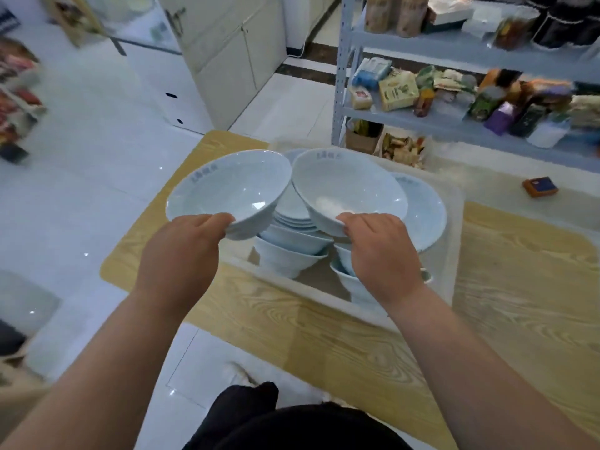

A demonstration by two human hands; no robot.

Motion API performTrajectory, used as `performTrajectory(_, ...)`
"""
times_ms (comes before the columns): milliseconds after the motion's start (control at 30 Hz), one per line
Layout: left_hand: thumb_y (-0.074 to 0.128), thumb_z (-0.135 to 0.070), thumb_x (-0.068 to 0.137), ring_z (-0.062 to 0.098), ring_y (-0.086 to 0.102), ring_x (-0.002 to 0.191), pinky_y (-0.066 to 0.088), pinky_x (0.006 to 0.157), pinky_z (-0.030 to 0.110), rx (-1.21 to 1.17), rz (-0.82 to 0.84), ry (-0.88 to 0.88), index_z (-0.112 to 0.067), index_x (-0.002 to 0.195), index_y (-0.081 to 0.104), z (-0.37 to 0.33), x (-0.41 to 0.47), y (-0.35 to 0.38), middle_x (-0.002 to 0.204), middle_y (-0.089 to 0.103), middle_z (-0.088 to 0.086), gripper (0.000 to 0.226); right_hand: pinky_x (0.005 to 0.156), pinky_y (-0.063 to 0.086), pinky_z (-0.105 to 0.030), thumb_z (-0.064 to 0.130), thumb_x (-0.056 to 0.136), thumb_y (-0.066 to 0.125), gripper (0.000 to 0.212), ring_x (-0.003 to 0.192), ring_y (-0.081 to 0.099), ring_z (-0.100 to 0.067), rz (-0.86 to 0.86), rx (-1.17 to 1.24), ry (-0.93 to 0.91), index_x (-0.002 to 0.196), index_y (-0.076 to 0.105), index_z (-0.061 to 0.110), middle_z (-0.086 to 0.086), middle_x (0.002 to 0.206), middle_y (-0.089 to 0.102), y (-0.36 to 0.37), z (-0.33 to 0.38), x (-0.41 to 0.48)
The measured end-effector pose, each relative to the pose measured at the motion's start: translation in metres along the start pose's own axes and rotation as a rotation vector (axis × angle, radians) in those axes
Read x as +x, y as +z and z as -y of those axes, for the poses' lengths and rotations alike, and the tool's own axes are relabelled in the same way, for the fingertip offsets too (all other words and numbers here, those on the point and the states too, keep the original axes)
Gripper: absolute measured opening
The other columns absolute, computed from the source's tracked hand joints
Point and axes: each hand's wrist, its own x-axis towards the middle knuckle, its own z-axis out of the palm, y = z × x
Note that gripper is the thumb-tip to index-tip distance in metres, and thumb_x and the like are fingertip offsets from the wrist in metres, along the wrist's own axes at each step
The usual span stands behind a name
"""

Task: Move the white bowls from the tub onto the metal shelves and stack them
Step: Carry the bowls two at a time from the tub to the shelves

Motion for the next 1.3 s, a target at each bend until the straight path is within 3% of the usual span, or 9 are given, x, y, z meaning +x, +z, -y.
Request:
performTrajectory(133,0.056,0.008,0.074,0.024,0.038,0.061,0.027,0.046,0.024,-0.043,0.013,-0.225,-0.026,0.096,0.064,0.054,-0.064,-0.008,0.067,0.042,-0.008,0.041,0.081,0.043,-0.040,0.007,0.084,0.053,0.031,0.086,0.061,-0.027,0.072,0.038,-0.168,0.111,0.067,0.013,-0.003,0.092,0.068,0.011,0.053,0.018)
performTrajectory(333,0.059,0.005,0.076,0.025,0.045,0.060,0.029,0.045,0.025,-0.028,0.037,-0.471,-0.029,0.095,0.062,0.167,-0.153,-0.013,0.068,0.054,-0.006,0.038,0.078,0.046,-0.041,0.005,0.079,0.061,0.028,0.082,0.063,-0.029,0.095,0.120,-0.355,0.104,0.069,0.014,-0.003,0.086,0.069,0.059,0.174,0.048)
performTrajectory(467,0.057,0.001,0.081,0.023,0.051,0.061,0.043,0.046,0.031,0.025,0.023,-0.617,-0.030,0.102,0.062,0.239,-0.221,-0.023,0.070,0.058,-0.006,0.038,0.076,0.045,-0.039,-0.003,0.073,0.059,0.034,0.080,0.063,-0.028,0.132,0.202,-0.520,0.101,0.070,0.013,-0.001,0.084,0.069,0.103,0.272,0.065)
performTrajectory(633,0.063,0.007,0.073,0.018,0.038,0.058,0.013,0.046,0.020,0.086,-0.033,-0.794,-0.022,0.093,0.068,0.306,-0.308,-0.057,0.064,0.058,-0.003,0.036,0.076,0.040,-0.032,-0.009,0.068,0.065,0.041,0.076,0.058,-0.025,0.203,0.275,-0.706,0.102,0.069,0.014,0.001,0.079,0.065,0.151,0.411,0.078)
performTrajectory(800,0.058,0.007,0.071,0.029,0.050,0.060,0.023,0.048,0.026,0.153,-0.039,-1.021,-0.019,0.091,0.067,0.352,-0.388,-0.074,0.067,0.058,0.000,0.034,0.074,0.027,-0.026,-0.011,0.068,0.061,0.041,0.074,0.050,-0.023,0.237,0.384,-0.892,0.099,0.068,0.015,0.002,0.076,0.062,0.184,0.526,0.079)
performTrajectory(900,0.062,0.003,0.074,0.033,0.059,0.069,0.032,0.050,0.029,0.204,-0.048,-1.164,-0.020,0.098,0.068,0.372,-0.429,-0.079,0.075,0.065,0.001,0.034,0.073,0.034,-0.030,-0.009,0.071,0.058,0.039,0.074,0.054,-0.028,0.289,0.447,-1.009,0.100,0.068,0.015,0.001,0.078,0.064,0.203,0.590,0.078)
performTrajectory(1133,0.065,-0.003,0.070,0.027,0.056,0.067,0.026,0.049,0.029,0.289,0.016,-1.442,-0.025,0.091,0.058,0.420,-0.480,-0.100,0.069,0.058,-0.004,0.031,0.074,0.037,-0.030,-0.011,0.070,0.064,0.039,0.074,0.057,-0.029,0.332,0.629,-1.240,0.099,0.069,0.014,-0.002,0.080,0.066,0.253,0.732,0.089)
performTrajectory(1233,0.062,-0.004,0.075,0.025,0.057,0.067,0.036,0.047,0.030,0.350,-0.044,-1.568,-0.025,0.091,0.059,0.447,-0.488,-0.119,0.069,0.059,-0.006,0.026,0.074,0.039,-0.031,0.002,0.079,0.050,0.033,0.076,0.056,-0.028,0.327,0.736,-1.348,0.101,0.070,0.016,0.000,0.082,0.068,0.269,0.801,0.105)
performTrajectory(1300,0.062,-0.019,0.079,0.024,0.055,0.067,0.033,0.048,0.029,0.428,-0.070,-1.620,-0.026,0.085,0.057,0.464,-0.485,-0.135,0.069,0.057,-0.007,0.011,0.073,0.040,-0.031,0.010,0.080,0.038,0.038,0.075,0.056,-0.026,0.299,0.829,-1.427,0.100,0.070,0.016,0.001,0.082,0.068,0.275,0.849,0.119)
